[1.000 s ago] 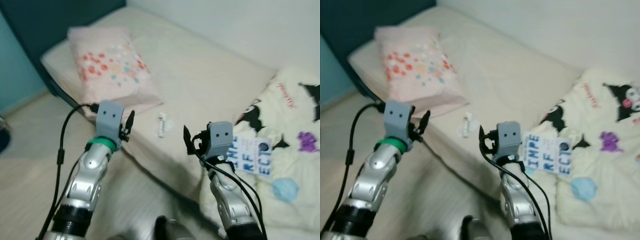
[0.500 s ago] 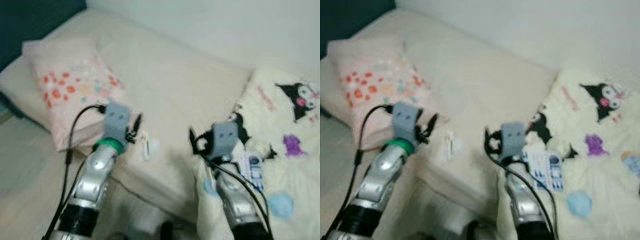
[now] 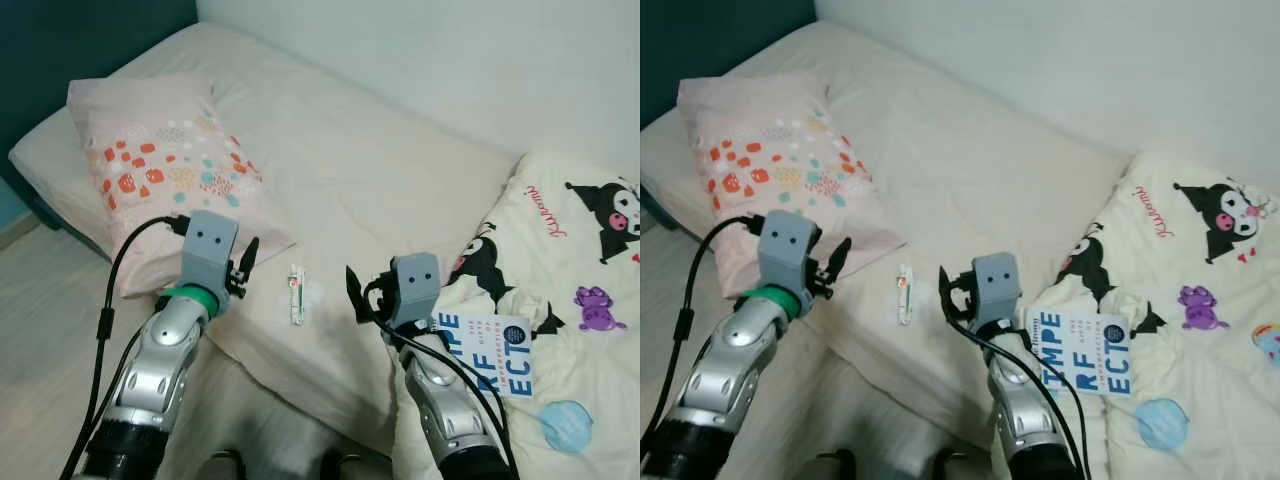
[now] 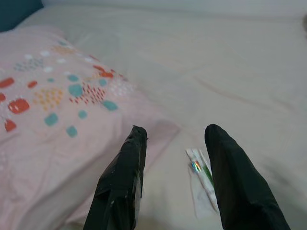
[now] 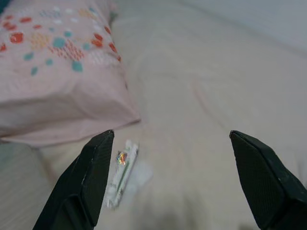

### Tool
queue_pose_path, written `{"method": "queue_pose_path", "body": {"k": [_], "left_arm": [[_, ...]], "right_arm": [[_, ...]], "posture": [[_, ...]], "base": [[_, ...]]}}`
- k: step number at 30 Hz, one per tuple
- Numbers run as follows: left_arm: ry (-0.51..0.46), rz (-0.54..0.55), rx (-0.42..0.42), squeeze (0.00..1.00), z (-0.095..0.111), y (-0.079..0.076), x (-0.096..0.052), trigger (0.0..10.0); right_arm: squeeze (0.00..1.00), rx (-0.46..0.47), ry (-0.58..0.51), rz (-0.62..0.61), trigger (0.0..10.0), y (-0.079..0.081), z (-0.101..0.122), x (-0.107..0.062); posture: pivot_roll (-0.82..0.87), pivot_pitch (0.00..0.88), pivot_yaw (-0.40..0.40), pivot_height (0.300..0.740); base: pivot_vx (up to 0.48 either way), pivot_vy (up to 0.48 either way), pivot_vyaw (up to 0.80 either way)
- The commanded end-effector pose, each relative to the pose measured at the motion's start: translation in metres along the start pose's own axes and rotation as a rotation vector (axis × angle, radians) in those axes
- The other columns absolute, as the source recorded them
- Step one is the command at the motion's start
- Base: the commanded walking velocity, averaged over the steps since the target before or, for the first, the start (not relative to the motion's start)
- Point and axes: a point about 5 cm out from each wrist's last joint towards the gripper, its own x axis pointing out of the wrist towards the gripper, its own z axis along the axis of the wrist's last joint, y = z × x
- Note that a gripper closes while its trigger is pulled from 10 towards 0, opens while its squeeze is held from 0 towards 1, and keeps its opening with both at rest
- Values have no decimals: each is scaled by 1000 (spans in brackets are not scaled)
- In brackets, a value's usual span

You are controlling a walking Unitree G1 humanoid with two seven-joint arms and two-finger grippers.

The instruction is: Clean up the room

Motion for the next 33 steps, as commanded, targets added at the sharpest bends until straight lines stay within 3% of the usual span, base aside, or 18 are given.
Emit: {"method": "queue_pose_path", "body": {"k": [1,8,18,33], "left_arm": [[42,-47,-7,0,-8,-11,-3,10000],[87,-70,-12,0,-18,-30,7,10000],[154,-92,-10,0,-26,-37,24,10000],[178,-76,9,0,-33,-44,29,10000]], "right_arm": [[0,26,64,-17,10000,-2,-15,-4],[0,23,103,-50,10000,-4,-24,-2],[0,25,86,-69,10000,-6,-24,-2],[0,22,81,-82,10000,-11,-24,-4]], "posture": [[2,117,23,740],[-4,117,25,730],[-11,130,33,690],[-18,150,31,635]], "base": [[0,0,0],[0,0,0],[0,0,0],[0,0,0]]}}
